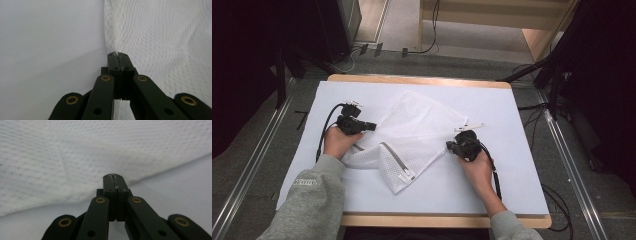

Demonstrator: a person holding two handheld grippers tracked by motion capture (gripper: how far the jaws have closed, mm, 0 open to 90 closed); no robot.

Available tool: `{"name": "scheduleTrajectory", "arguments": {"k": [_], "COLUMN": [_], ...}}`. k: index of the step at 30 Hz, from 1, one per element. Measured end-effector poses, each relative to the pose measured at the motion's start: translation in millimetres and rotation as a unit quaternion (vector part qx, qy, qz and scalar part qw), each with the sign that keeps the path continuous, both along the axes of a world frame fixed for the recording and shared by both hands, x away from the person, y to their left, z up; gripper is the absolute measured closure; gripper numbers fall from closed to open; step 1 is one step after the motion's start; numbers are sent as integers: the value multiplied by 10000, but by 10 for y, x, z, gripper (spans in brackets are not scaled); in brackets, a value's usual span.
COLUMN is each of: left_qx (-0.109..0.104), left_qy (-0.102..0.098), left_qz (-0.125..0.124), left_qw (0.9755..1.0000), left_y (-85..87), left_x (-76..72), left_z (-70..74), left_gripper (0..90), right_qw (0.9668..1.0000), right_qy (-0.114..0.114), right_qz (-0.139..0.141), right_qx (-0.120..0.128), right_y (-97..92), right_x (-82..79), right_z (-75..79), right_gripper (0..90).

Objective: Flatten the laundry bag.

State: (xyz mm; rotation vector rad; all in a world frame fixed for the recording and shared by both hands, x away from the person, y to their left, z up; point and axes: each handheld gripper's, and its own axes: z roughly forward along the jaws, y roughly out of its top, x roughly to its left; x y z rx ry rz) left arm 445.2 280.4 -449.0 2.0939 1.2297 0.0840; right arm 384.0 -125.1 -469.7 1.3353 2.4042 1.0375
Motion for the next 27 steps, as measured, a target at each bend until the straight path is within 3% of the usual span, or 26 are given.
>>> {"name": "scheduleTrajectory", "arguments": {"k": [3, 8, 12, 15, 20, 27], "left_qx": [5, -90, 6, 83, 130, 113], "left_qy": [54, 131, 149, 125, 147, 200], "left_qz": [213, 420, 424, 474, 526, 582], "left_qw": [9998, 9990, 9990, 9988, 9984, 9980], "left_y": [125, 277, 328, 360, 447, 518], "left_x": [-41, -134, -235, -292, -372, -444], "left_z": [-3, 2, 14, 20, 23, 4], "left_gripper": [900, 900, 900, 900, 900, 900], "right_qw": [9999, 9981, 9948, 9938, 9880, 9814], "right_qy": [-67, -130, -219, -170, -150, -106], "right_qz": [88, 462, 924, 1021, 1475, 1864], "right_qx": [125, 380, 363, 408, 428, 439], "right_y": [36, 185, 384, 443, 663, 863], "right_x": [-14, -150, -308, -351, -513, -626], "right_z": [39, 168, 215, 211, 189, 153], "right_gripper": [900, 886, 854, 828, 789, 762]}}
